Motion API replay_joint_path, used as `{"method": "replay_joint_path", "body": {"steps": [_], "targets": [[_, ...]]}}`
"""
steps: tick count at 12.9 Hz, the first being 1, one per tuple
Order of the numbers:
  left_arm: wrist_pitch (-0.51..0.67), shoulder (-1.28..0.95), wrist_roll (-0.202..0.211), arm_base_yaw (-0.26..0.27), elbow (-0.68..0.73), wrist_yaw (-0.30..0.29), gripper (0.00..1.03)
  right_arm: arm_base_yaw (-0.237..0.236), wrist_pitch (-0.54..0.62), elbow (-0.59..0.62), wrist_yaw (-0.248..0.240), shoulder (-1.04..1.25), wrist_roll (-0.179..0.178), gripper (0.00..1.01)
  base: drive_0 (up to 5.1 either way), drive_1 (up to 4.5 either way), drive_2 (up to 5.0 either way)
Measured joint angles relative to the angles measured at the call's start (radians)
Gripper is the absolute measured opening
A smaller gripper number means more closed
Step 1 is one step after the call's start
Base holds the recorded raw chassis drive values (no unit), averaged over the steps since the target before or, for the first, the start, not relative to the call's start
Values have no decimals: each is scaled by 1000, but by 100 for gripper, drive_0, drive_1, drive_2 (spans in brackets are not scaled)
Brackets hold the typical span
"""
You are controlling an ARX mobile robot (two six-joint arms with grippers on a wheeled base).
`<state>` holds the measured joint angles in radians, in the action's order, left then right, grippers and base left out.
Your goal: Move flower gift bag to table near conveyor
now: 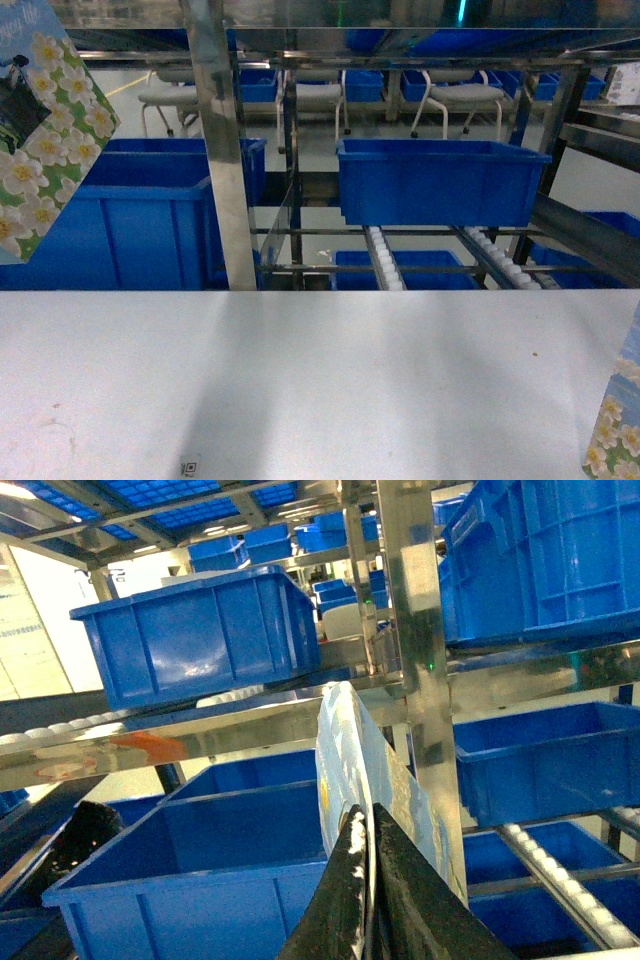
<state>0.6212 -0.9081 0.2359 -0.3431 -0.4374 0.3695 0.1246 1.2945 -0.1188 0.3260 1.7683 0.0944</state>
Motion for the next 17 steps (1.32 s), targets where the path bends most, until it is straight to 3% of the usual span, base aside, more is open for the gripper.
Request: {"method": "replay_joint_path", "body": {"steps": [3, 4, 6, 10, 11, 12, 15, 17], "targets": [[1, 0, 0, 0, 0, 0, 2, -20, 27, 26, -23, 32, 0, 2, 0, 0, 0], [0, 0, 0, 0, 0, 0, 2, -20, 6, 36, -31, 37, 0, 11, 0, 0, 0], [0, 0, 0, 0, 0, 0, 2, -9, -12, 68, -28, 33, 0, 41, 0, 0, 0], [0, 0, 0, 0, 0, 0, 2, 17, -11, 111, -35, -247, -2, 100, 0, 0, 0], [0, 0, 0, 0, 0, 0, 2, 37, -15, 111, -41, -365, -8, 97, 0, 0, 0], [0, 0, 0, 0, 0, 0, 2, 63, -129, 108, -47, -524, -27, 98, 0, 0, 0], [0, 0, 0, 0, 0, 0, 2, 78, -275, 108, -52, -684, -50, 98, 0, 0, 0], [0, 0, 0, 0, 0, 0, 2, 87, -508, 106, -48, -959, -62, 98, 0, 0, 0]]}}
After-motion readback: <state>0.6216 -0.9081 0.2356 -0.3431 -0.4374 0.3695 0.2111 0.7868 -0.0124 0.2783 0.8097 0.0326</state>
